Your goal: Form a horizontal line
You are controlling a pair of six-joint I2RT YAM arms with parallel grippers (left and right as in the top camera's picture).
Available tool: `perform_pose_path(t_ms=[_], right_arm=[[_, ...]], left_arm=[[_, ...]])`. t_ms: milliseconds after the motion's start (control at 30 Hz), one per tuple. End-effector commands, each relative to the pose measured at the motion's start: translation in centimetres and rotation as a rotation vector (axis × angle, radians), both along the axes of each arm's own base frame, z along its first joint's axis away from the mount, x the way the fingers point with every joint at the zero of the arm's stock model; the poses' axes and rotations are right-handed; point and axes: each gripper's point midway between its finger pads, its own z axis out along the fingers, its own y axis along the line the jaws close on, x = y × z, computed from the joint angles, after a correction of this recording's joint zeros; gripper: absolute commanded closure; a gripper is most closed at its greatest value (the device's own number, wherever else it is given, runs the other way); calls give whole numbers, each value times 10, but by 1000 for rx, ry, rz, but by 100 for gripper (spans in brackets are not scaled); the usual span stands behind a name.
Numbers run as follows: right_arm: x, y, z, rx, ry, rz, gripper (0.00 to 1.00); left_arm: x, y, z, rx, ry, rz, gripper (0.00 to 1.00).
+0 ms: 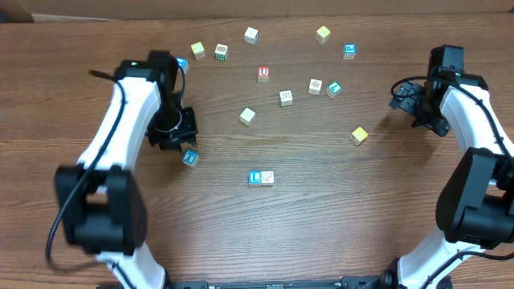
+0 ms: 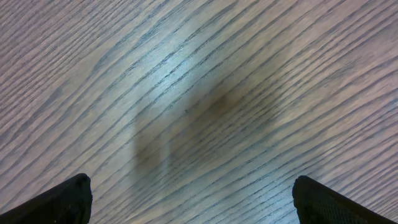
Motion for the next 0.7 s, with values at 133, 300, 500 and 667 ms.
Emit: perform_pose_path(t_ms=[133, 300, 500, 667], right_arm=[[7, -3, 16, -15, -44, -2, 0], [7, -3, 16, -15, -44, -2, 0], [7, -3, 16, -15, -44, -2, 0], [7, -3, 16, -15, -44, -2, 0]], left_arm=[[-11, 26, 66, 237, -191, 99, 61], [-5, 15, 57, 244, -201, 74, 19], [7, 12, 23, 259, -162, -38, 42], [10, 11, -11, 273, -72, -105, 38]])
